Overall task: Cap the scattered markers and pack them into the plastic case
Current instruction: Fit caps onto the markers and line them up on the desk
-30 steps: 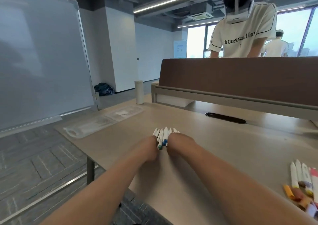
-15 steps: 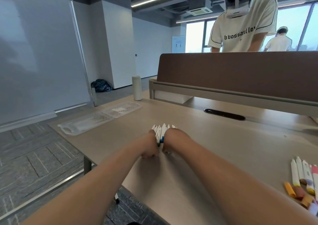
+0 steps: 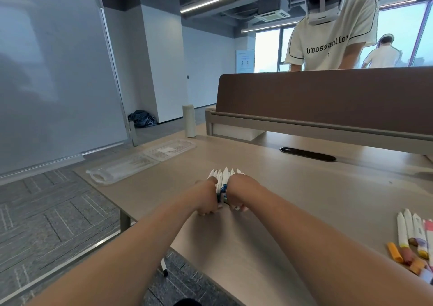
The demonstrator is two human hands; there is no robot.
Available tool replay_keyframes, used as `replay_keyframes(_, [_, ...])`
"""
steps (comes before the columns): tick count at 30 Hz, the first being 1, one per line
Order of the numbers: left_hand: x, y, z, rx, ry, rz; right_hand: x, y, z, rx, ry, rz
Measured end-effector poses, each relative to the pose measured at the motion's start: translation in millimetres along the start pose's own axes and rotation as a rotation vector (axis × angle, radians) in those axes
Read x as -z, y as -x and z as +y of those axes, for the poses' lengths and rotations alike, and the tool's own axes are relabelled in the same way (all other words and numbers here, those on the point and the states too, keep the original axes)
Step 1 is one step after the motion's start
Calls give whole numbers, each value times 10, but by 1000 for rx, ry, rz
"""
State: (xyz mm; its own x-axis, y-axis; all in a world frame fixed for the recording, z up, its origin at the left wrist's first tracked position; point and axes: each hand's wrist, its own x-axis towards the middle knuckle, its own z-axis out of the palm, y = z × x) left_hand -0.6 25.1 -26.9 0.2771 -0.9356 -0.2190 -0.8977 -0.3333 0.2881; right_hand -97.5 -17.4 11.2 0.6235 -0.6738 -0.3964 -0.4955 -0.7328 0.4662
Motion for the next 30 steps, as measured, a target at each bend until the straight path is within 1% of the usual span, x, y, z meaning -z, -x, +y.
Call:
replay_keyframes(2, [-10, -11, -17, 1, -40, 20, -11, 68, 15, 47, 55, 67])
replay_keyframes(4, [-12, -15, -35, 3, -82, 43, -6, 132, 17, 66, 55, 97])
replay_keyframes(5, [-9, -17, -42, 5, -83, 57, -9, 155, 9, 52, 18, 99])
replay_keyframes(8, [5, -9, -56, 14, -67, 71, -21, 216, -3, -88, -132, 86])
replay_keyframes(10, [-4, -25, -76, 26, -77, 81, -11, 280, 3, -114, -188, 116])
replay_keyframes(12, [-17, -32, -94, 31, -97, 103, 1, 304, -5, -124, -201, 84])
replay_keyframes(14, [-22, -29, -117, 29, -97, 122, -13, 251, -16, -174, -284, 50])
replay_keyframes(16, [-19, -15, -138, 26, -83, 127, -13, 262, -9, -164, -268, 28])
replay_keyframes(18, [-15, 1, -154, 21, -65, 125, -82, 205, 22, -78, -257, 64])
replay_keyframes(20, [-11, 22, -158, 3, -38, 129, -91, 236, 21, -52, -271, 86])
replay_keyframes(22, [-6, 47, -150, -19, -18, 134, -103, 254, 20, -89, -305, 106])
replay_keyframes(25, [-1, 86, -135, -18, -2, 145, -83, 273, 27, -173, -475, 121])
replay_keyframes(27, [8, 111, -120, -12, 24, 171, -94, 288, 32, -194, -567, 165])
replay_keyframes(30, [38, 157, -94, 6, 85, 238, -160, 223, 48, -232, -609, 248])
